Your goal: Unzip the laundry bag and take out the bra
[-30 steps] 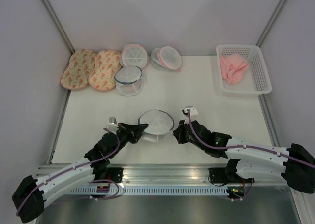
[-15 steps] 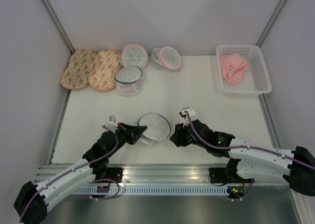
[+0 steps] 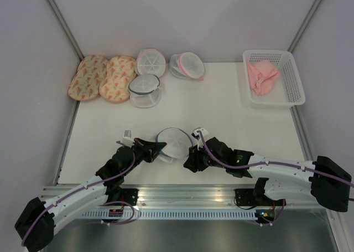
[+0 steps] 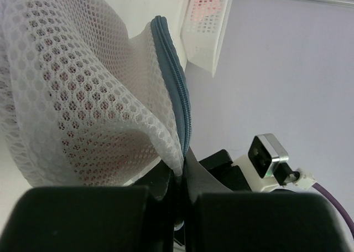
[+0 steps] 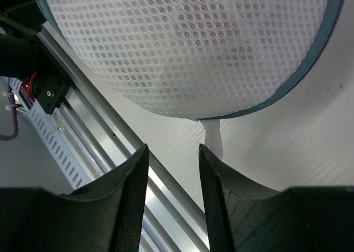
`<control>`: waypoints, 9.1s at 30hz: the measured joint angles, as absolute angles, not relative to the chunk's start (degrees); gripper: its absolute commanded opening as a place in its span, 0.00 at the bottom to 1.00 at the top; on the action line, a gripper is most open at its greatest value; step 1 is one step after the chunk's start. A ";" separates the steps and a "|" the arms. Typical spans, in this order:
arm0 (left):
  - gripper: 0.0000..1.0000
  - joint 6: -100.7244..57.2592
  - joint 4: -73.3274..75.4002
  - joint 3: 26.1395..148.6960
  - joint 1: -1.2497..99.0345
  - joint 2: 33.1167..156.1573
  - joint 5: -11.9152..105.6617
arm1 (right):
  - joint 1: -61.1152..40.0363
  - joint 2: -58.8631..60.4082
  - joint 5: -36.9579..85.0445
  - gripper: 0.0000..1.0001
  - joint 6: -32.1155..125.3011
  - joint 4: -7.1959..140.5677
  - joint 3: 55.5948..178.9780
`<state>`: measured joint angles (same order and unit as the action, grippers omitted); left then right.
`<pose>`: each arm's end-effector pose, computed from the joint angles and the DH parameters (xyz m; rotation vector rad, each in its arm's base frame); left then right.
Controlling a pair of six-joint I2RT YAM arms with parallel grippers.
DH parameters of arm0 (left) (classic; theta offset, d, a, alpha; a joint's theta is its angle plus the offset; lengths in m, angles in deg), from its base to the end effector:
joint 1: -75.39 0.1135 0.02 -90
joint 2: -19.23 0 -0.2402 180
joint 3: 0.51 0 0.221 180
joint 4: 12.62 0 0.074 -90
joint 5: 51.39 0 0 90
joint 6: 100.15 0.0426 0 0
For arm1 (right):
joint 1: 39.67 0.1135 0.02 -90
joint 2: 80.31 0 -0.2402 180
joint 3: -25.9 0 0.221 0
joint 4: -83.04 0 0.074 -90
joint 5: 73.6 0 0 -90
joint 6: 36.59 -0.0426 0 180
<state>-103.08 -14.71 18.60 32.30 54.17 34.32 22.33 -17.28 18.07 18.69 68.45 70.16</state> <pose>0.1109 -0.0994 0.1631 -0.9547 1.9062 -1.5212 0.1011 0.1928 0.1924 -0.5673 2.2600 0.9609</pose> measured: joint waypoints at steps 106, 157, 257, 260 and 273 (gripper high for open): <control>0.22 -91.97 -45.85 27.63 36.13 92.77 54.60 | 22.35 -11.64 13.20 0.00 19.37 65.19 78.56; 1.00 -54.62 6.56 51.98 47.10 80.83 51.93 | 6.83 -14.01 9.66 0.01 24.74 47.03 82.60; 0.96 -74.58 -23.12 46.32 45.11 94.71 70.84 | 10.92 -10.29 28.63 0.00 23.26 60.39 83.45; 0.78 -71.47 -21.90 51.15 43.16 98.54 72.37 | 10.90 -10.79 28.63 0.00 23.47 60.36 83.45; 0.02 -61.64 -13.44 55.72 41.42 101.38 73.22 | 10.92 -11.36 28.61 0.00 23.80 59.47 83.45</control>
<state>-61.64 -13.44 55.72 41.42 101.38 73.22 10.92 -11.36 28.61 23.80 59.47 83.45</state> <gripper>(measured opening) 0.029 0.006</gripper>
